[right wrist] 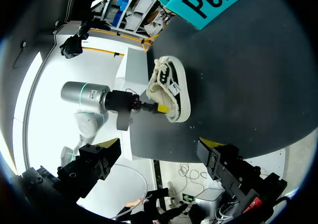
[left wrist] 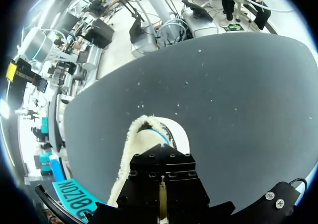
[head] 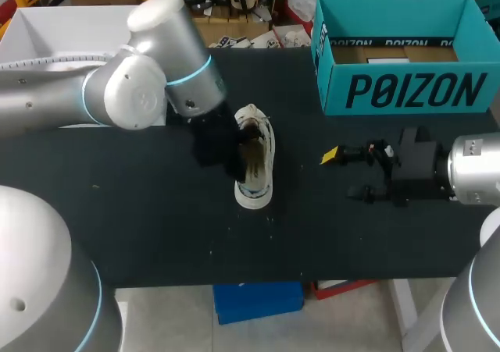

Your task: Take the shoe out of the shoebox, open the shoe tongue, remove and reinsert the insole, then place the shoe into the shoebox

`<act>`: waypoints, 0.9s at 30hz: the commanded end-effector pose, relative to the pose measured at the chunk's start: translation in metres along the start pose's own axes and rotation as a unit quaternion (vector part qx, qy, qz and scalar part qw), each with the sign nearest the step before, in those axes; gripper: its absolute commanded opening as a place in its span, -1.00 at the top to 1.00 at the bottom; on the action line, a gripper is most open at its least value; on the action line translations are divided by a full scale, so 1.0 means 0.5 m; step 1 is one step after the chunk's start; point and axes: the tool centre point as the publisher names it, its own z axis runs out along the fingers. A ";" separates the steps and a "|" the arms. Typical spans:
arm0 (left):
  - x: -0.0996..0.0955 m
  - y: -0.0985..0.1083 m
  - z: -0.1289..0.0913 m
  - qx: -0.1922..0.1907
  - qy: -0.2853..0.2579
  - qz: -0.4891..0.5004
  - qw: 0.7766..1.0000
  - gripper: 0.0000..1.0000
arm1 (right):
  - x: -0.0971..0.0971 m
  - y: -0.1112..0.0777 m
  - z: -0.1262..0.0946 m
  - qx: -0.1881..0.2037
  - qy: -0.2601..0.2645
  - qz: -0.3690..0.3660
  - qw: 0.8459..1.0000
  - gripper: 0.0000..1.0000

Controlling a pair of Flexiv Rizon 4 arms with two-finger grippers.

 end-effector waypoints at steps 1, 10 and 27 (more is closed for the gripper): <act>-0.009 0.012 0.017 0.005 0.014 0.000 1.000 1.00 | 0.001 -0.001 -0.001 0.000 -0.001 0.000 1.000 -1.00; -0.012 0.020 0.048 0.018 0.031 0.001 0.999 1.00 | 0.001 -0.001 -0.001 0.000 -0.001 0.000 1.000 -1.00; -0.019 0.033 0.090 0.027 0.040 0.000 0.999 1.00 | 0.001 -0.001 -0.001 0.000 -0.001 0.000 1.000 -1.00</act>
